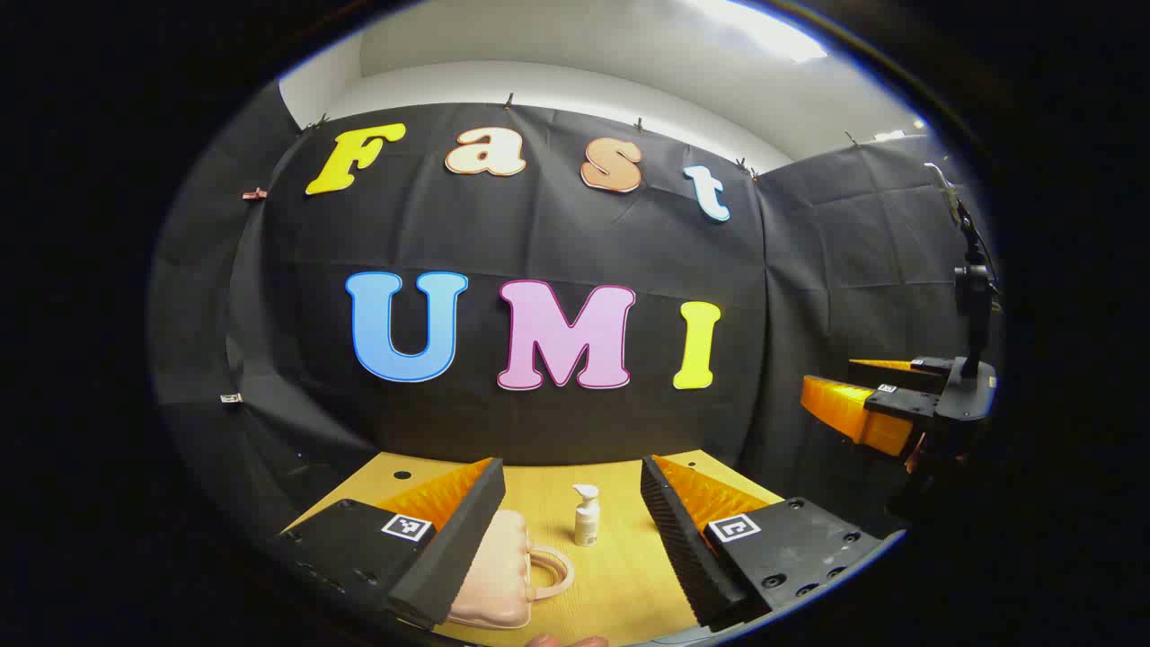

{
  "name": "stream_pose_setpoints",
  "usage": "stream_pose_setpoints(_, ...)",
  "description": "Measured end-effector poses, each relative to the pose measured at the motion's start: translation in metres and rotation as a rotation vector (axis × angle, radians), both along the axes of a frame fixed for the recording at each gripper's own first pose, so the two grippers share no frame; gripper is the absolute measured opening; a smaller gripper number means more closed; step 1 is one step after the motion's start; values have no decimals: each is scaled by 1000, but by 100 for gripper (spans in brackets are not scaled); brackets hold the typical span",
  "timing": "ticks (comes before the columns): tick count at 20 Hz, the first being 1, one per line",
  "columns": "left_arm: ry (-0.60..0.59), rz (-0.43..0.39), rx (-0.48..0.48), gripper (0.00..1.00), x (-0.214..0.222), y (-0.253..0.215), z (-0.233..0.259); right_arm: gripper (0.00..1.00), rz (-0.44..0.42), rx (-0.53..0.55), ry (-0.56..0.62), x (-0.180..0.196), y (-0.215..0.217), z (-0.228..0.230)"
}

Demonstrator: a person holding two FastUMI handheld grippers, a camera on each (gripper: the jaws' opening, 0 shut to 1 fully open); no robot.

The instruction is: First open the suitcase, pack the skin care products into it, and then close the suitcase.

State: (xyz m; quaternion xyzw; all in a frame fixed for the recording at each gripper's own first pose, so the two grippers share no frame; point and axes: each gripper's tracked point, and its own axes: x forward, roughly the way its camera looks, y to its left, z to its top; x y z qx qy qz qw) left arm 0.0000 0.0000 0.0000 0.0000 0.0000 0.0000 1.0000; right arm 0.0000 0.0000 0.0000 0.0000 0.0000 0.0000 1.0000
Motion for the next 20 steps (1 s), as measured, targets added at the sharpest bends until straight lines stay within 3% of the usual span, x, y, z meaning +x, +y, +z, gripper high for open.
stream_pose_setpoints(10,-2,-22,24,96,9,-8,0,96,-5,0,10,2,-5,-6)
stream_pose_setpoints(15,54,-44,-3,96,21,-16,-26,96,-17,-6,19,2,-13,-11)
stream_pose_setpoints(20,190,-38,-18,96,36,-15,-86,96,-1,-7,34,4,-16,-21)
